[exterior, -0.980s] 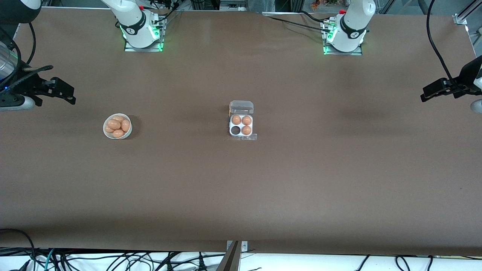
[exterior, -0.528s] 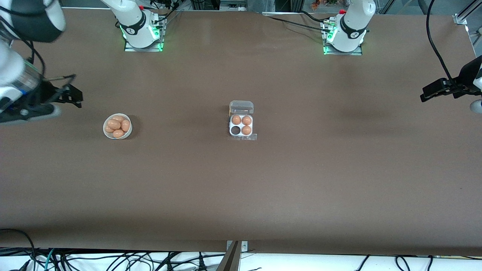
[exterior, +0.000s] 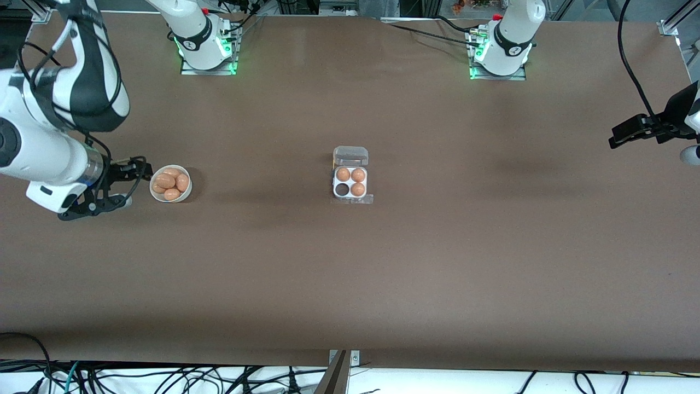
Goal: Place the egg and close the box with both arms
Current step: 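Move the right gripper over the white egg bowl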
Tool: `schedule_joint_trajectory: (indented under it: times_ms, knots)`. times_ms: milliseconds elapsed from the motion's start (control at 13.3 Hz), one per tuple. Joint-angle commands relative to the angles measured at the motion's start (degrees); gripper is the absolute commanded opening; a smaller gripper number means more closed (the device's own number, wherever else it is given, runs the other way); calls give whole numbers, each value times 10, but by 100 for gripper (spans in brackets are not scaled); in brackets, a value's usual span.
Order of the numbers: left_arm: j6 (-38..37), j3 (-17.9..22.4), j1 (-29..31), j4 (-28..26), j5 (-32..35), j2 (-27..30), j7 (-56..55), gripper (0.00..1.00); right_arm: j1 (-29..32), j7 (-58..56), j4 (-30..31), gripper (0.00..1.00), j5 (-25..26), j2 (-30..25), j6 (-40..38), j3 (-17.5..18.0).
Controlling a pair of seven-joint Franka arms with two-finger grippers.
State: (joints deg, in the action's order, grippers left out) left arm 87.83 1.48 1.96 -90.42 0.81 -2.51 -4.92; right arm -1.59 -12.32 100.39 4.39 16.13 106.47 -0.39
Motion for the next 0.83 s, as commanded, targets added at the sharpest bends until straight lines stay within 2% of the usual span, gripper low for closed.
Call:
schedule_joint_trajectory:
  times_ms: [0,226,302,528,754]
  knots:
    - [-8,-5,1,15,18,-5,0,100,4,-21,117,100,-57,-32,105,-25]
    - [-8,-5,1,14,18,-5,0,100,4,-71,260,100,-115,-65,259,-44]
    - [-8,-5,2,14,17,-5,3,100,4,-90,290,100,-133,-67,297,-46]
    - [-8,-5,1,14,18,-6,3,100,4,-130,318,100,-189,-63,320,-52]
    - [-8,-5,1,14,17,-6,4,100,4,-135,320,100,-215,-51,329,-57]
